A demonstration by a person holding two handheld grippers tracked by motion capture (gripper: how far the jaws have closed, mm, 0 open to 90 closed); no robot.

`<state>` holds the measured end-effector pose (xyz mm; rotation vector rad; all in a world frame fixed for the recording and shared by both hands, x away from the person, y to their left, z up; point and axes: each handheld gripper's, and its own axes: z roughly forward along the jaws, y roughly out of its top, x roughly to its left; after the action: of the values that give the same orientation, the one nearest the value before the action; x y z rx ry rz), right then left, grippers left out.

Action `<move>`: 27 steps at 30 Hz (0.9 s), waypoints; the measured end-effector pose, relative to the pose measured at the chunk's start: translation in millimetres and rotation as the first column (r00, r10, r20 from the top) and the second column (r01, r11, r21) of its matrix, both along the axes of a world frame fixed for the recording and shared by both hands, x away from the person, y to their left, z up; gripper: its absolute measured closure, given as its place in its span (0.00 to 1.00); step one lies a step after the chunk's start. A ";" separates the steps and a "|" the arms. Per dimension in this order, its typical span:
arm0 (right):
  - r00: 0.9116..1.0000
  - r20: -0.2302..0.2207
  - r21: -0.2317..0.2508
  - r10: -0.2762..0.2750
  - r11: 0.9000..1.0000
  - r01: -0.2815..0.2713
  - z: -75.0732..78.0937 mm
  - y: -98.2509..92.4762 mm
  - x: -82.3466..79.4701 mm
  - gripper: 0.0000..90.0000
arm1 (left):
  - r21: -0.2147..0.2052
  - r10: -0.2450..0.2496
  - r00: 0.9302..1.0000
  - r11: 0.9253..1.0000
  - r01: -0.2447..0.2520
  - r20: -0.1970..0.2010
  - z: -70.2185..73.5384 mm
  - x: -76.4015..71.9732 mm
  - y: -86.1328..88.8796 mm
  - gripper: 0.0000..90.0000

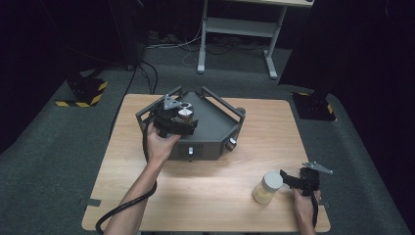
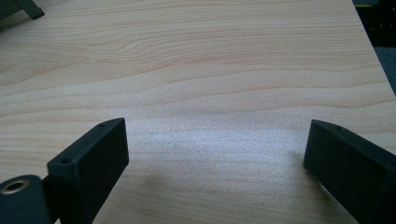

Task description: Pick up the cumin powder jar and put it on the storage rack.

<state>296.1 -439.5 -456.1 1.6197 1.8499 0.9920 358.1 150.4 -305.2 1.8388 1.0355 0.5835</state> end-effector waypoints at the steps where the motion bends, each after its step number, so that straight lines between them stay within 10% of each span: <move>1: 1.000 0.000 0.000 0.000 1.000 0.000 0.0 0.0 0.0 0.06 | -0.002 -0.002 1.000 1.000 0.002 0.003 0.2 -2.3 0.9 0.02; 27: 1.000 -0.001 -0.003 -0.003 1.000 0.003 0.2 0.8 0.1 0.06 | 0.002 -0.053 0.999 0.999 0.053 0.012 -22.9 -67.1 16.7 0.00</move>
<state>296.2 -438.7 -455.9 1.6213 1.8478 0.9868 291.0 167.1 -328.1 1.8564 0.9754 0.5635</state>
